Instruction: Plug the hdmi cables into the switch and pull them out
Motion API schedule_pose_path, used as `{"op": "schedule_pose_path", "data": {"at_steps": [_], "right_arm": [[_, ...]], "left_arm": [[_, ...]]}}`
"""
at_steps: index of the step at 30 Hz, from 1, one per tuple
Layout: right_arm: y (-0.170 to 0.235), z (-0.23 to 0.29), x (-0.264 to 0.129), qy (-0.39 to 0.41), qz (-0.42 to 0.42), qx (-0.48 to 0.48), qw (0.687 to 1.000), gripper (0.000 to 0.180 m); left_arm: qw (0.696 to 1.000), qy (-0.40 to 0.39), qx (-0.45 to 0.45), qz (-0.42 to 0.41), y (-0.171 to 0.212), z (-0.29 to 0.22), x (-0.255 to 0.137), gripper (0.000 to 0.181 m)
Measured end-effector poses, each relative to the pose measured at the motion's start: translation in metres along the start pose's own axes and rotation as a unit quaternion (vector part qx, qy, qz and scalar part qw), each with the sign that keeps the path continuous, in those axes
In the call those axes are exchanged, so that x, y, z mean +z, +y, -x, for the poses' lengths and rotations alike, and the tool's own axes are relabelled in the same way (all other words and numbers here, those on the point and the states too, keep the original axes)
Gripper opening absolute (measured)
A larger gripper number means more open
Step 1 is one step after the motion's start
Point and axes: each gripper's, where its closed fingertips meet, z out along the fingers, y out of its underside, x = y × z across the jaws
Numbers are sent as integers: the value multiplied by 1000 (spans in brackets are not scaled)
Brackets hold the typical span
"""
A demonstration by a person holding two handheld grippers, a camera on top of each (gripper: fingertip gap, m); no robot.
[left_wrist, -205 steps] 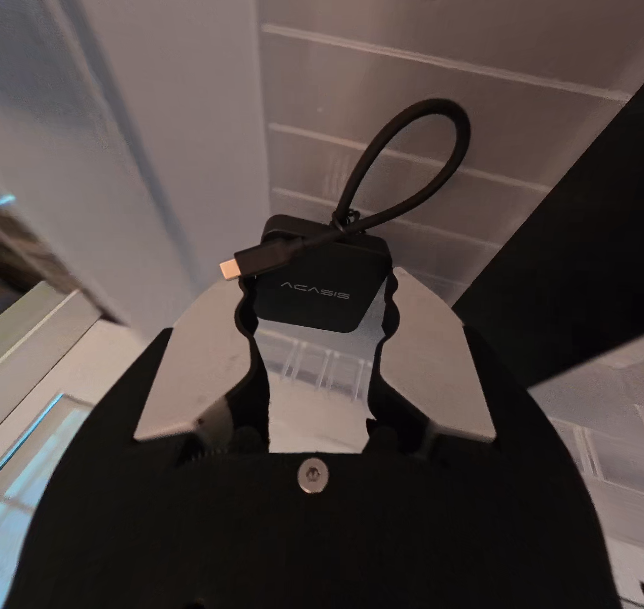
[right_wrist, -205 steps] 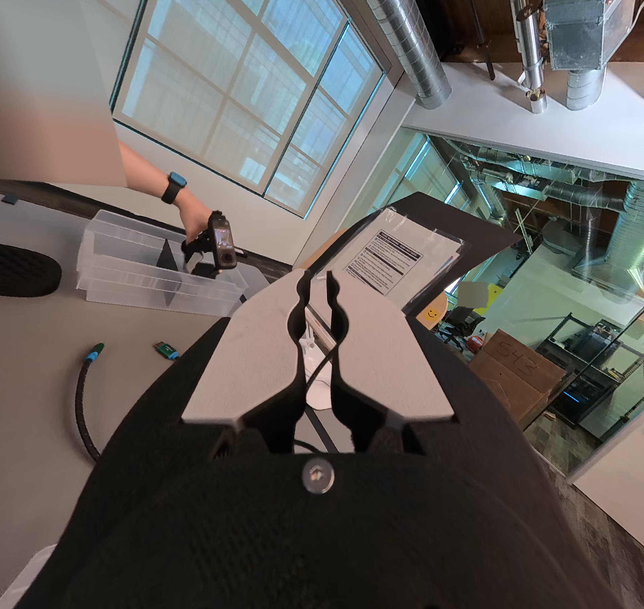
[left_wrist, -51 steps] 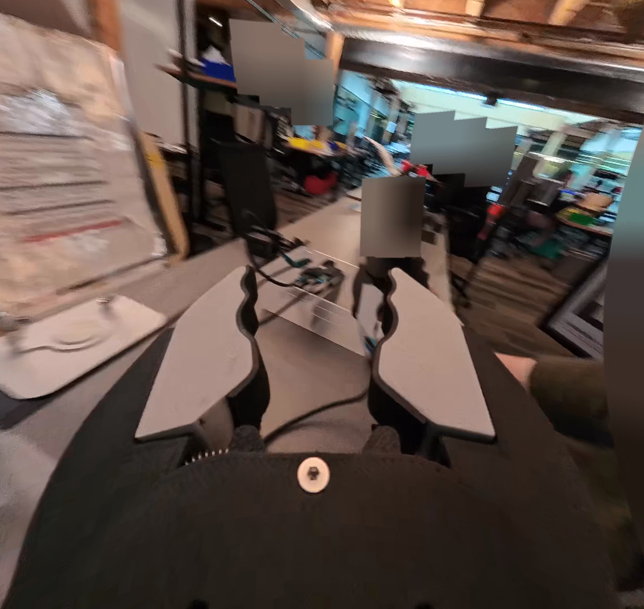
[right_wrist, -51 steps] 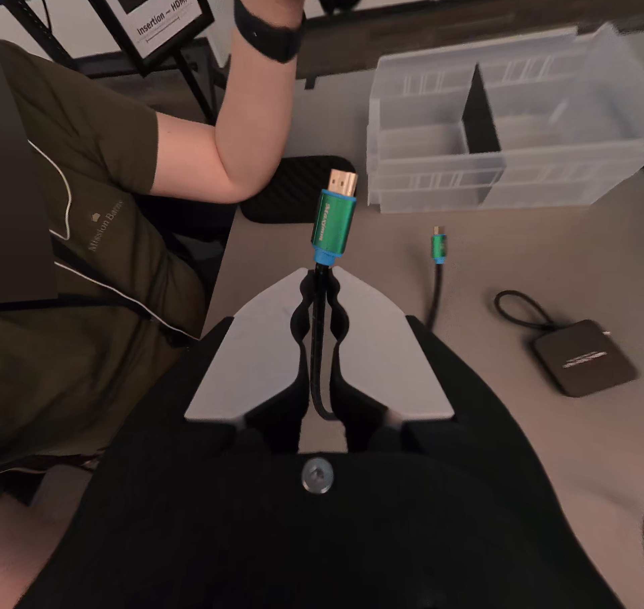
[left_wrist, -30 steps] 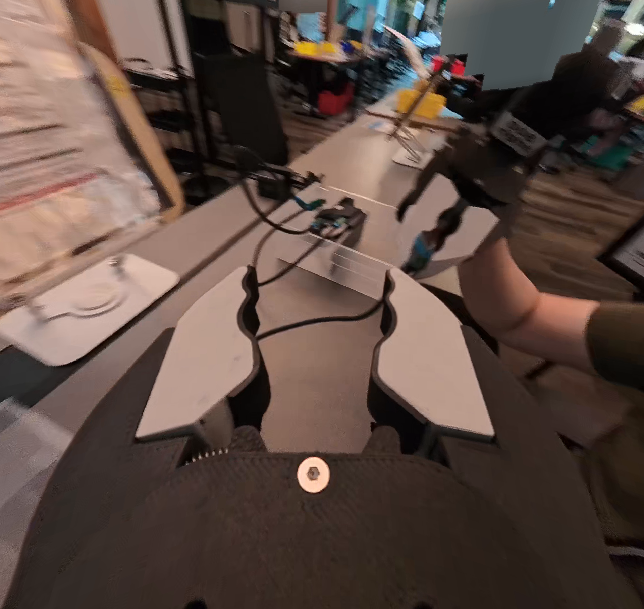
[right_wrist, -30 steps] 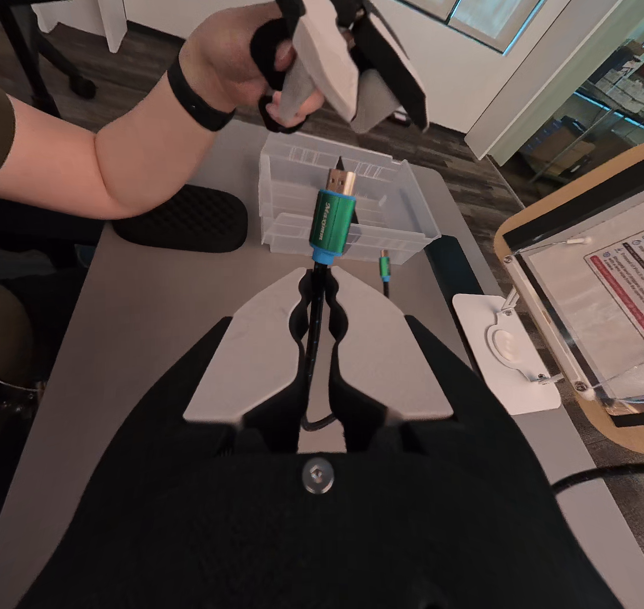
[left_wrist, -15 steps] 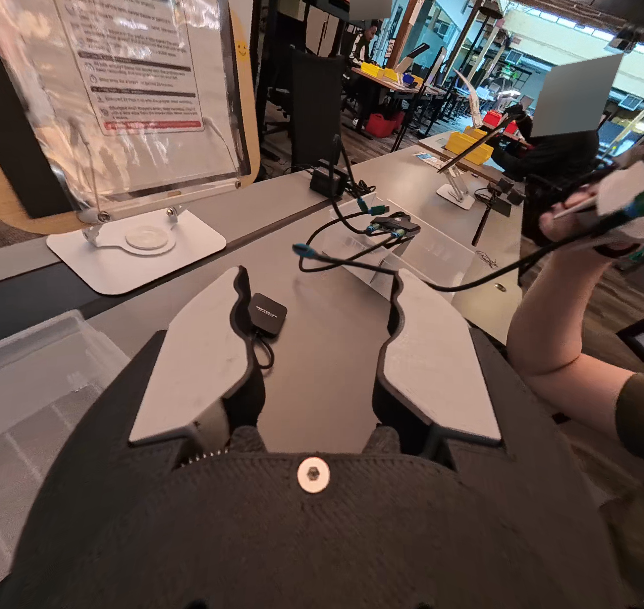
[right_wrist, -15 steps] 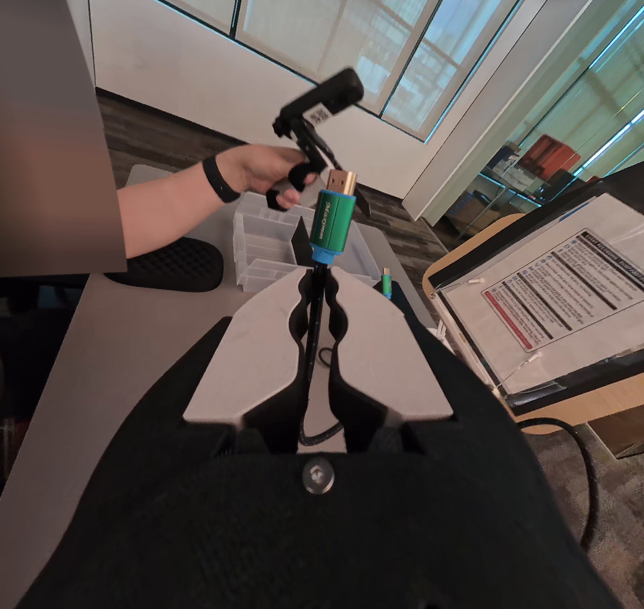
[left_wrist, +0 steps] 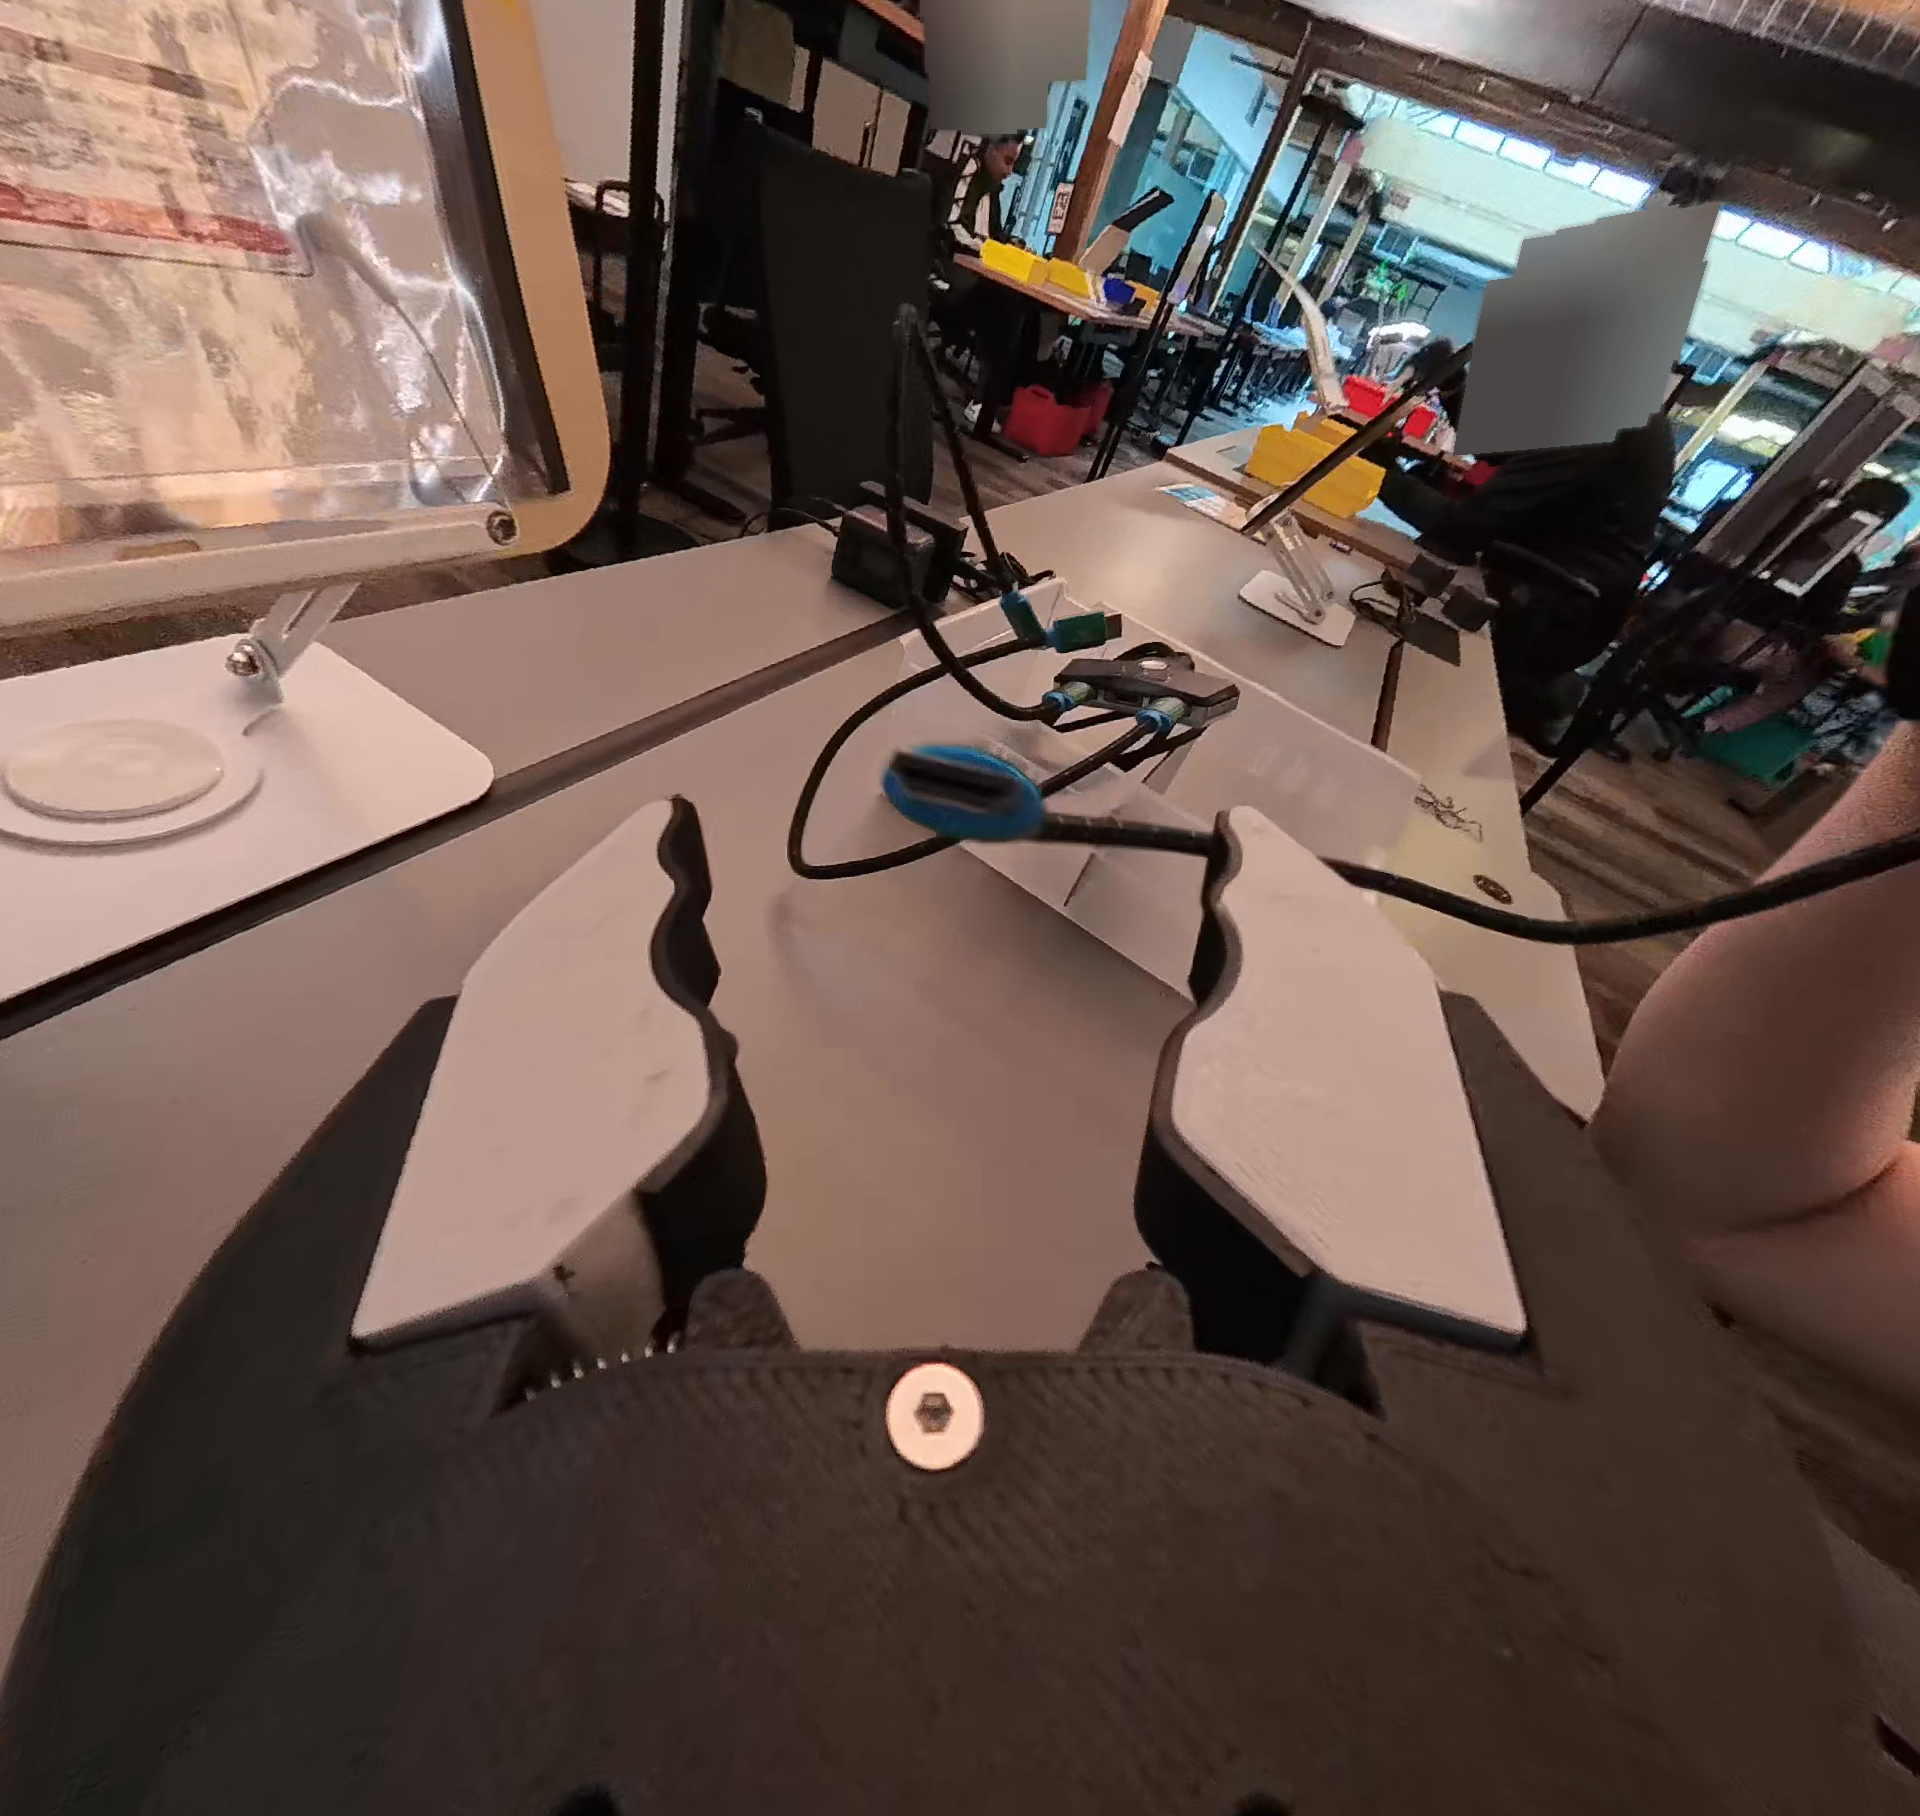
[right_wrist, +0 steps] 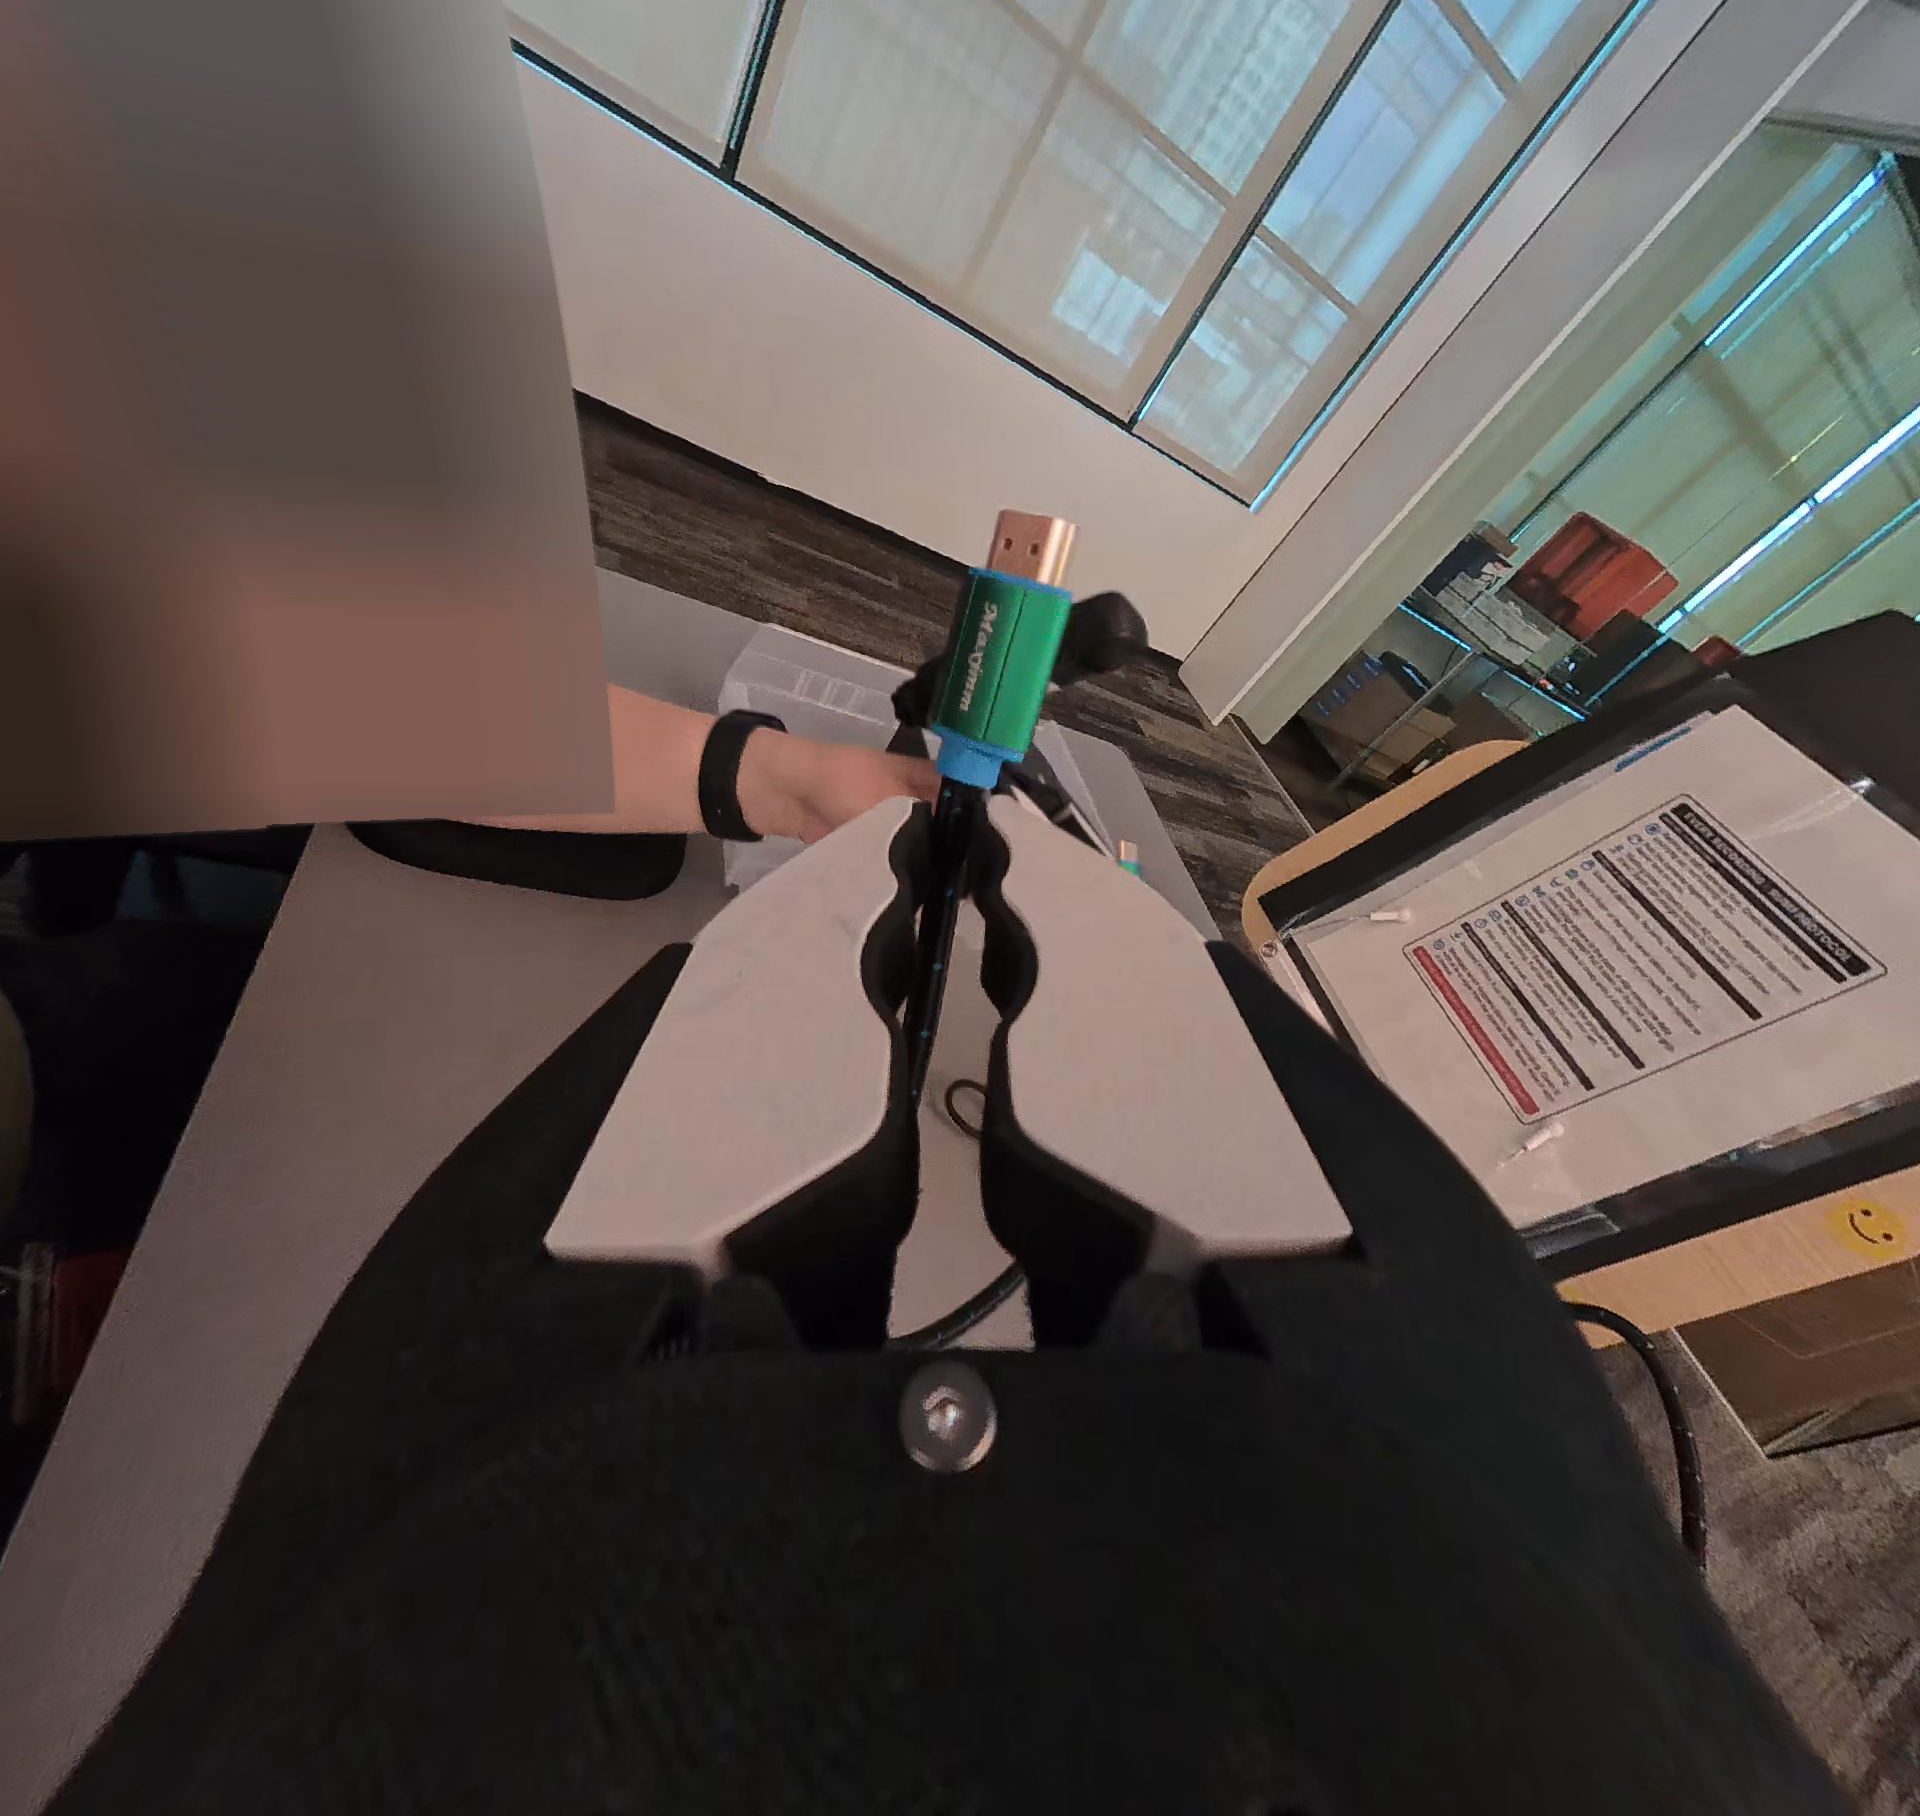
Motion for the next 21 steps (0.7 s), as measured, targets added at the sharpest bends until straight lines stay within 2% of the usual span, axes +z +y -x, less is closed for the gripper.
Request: {"op": "schedule_pose_path", "data": {"at_steps": [1, 2, 4, 5, 7, 11, 14, 16, 18, 21], "right_arm": [[-2, 2, -1, -2, -4, -3, 1000, 7], [-4, 3, -3, -3, -6, -5, 1000, 7], [-6, 6, -5, -5, -8, -8, 1000, 7], [-7, 8, -5, -12, -8, -8, 1000, 7], [-5, 17, -4, -42, -7, -4, 999, 7], [10, 57, 1, -181, 19, -13, 983, 9], [14, 80, -6, -268, -14, -39, 963, 24], [14, 89, -14, -316, -47, -41, 947, 26], [15, 84, -12, -327, -75, -29, 942, 27], [27, 56, 14, -271, -83, 7, 959, 27]], "left_arm": [[1000, 10, -1, -11, -1, -2, 0, 87], [999, 26, 2, -18, -2, -5, -1, 74], [998, 63, 15, -24, -4, -14, -5, 26], [997, 72, 24, -31, -7, -17, -7, 19], [994, 83, 50, -41, -13, -24, -12, 18], [993, 90, 70, -43, -22, -34, -20, 18], [991, 98, 76, -49, -29, -40, -26, 17], [990, 105, 78, -52, -32, -44, -29, 17], [989, 116, 80, -54, -35, -50, -32, 17], [987, 127, 90, -45, -35, -60, -33, 17]]}}
